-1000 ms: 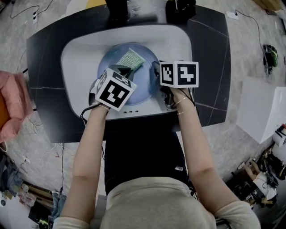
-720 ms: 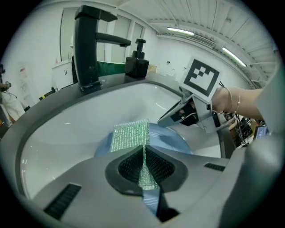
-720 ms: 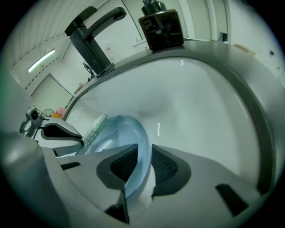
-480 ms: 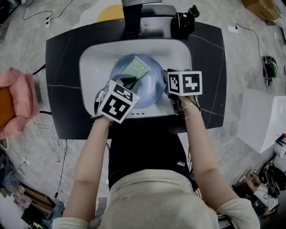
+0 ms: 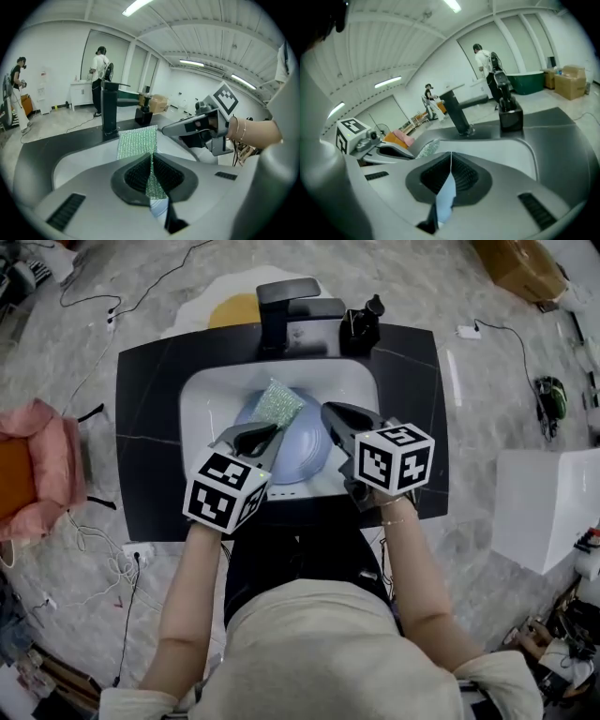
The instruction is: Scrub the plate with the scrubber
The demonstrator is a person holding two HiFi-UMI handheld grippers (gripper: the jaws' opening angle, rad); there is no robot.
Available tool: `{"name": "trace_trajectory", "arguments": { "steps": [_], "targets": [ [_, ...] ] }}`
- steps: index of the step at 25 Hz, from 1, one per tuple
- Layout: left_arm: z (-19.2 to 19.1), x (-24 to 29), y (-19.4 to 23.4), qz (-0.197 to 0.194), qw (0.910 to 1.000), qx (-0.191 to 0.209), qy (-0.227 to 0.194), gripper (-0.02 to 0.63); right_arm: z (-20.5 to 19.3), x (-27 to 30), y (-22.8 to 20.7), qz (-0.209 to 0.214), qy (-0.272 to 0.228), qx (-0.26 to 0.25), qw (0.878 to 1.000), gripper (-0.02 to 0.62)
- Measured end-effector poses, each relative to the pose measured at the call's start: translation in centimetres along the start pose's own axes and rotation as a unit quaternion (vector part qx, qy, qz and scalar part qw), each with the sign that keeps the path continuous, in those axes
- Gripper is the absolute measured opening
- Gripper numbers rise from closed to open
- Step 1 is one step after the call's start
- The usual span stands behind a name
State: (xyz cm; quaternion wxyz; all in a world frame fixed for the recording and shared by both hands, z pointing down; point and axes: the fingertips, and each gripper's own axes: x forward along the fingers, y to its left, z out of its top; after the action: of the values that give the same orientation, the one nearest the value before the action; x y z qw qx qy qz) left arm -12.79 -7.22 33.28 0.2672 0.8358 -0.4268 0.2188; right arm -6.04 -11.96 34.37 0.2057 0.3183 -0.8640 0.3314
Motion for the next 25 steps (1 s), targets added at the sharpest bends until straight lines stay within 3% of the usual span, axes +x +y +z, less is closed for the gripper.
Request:
{"name": "trace_trajectory", "arguments": {
  "steps": [6, 9, 14, 25],
  "targets": [
    [2.3, -2.7, -1.2, -0.013, 0.998, -0.031, -0.054, 0.034, 4.1, -4.2, 4.7, 0.096, -0.103, -0.038, 0.989, 0.005],
    [3.2, -3.6, -1.9, -0.029, 0.9954, -0.048, -0.078, 0.034, 5.1, -5.8, 6.2, 0.12, -0.137, -0.044, 0.982, 0.005],
    [4.8, -5.2, -2.7, -0.038, 0.9897, -0.066, -0.121, 0.034, 5.6, -7.5, 8.0, 0.116, -0.168, -0.076, 0.976, 0.005],
    [5.4, -6.6, -3.5, -0.02, 0.9881, -0.042, -0.147, 0.034, 4.0, -7.9, 9.5, 0.094, -0.136, -0.085, 0.983, 0.005]
  ]
}}
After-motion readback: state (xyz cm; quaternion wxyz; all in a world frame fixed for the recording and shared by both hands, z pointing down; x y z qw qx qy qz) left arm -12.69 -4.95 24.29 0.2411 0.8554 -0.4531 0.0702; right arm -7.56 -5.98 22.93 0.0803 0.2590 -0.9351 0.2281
